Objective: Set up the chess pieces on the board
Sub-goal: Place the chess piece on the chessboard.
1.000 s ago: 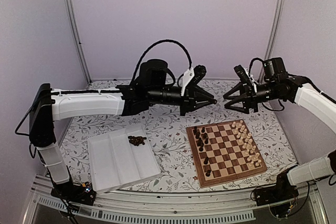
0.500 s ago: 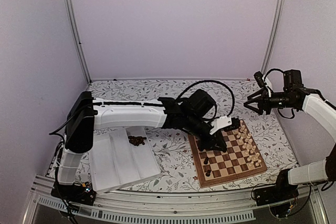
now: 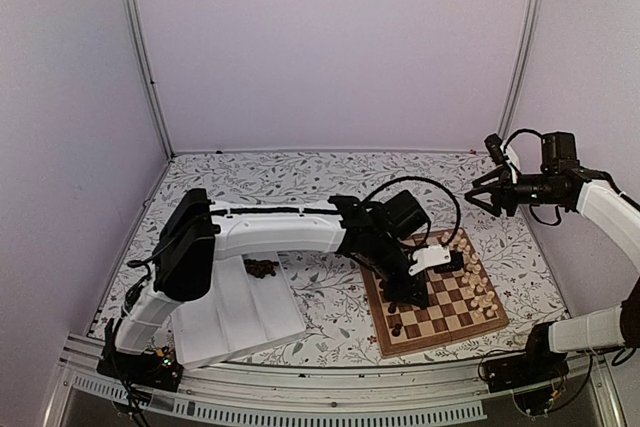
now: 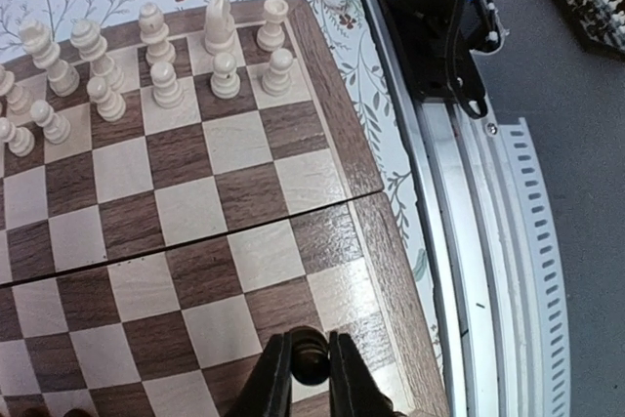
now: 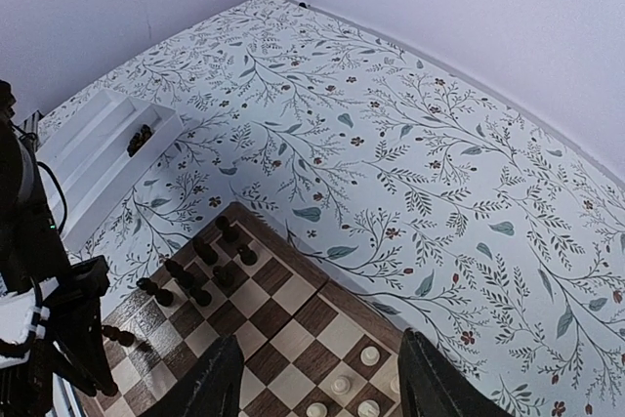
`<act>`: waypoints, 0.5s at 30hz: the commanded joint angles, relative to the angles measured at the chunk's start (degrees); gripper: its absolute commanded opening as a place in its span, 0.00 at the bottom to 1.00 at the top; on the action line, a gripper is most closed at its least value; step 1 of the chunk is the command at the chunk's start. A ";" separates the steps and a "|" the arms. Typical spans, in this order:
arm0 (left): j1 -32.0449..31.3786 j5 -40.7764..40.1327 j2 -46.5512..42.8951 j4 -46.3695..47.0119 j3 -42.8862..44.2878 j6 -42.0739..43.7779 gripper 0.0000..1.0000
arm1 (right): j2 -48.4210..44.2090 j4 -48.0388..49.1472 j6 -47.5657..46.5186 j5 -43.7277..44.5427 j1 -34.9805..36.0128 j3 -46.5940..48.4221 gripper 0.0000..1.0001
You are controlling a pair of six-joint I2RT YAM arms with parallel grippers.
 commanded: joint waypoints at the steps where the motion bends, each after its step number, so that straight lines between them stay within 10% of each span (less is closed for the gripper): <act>1: -1.47 -1.38 3.00 -4.42 3.24 1.08 0.16 | -0.62 1.14 0.38 -0.22 -0.19 -0.83 0.57; 15: -2.11 -3.05 0.20 -4.89 4.29 1.03 0.42 | -0.87 -2.56 -2.97 -1.40 -0.20 -0.57 0.56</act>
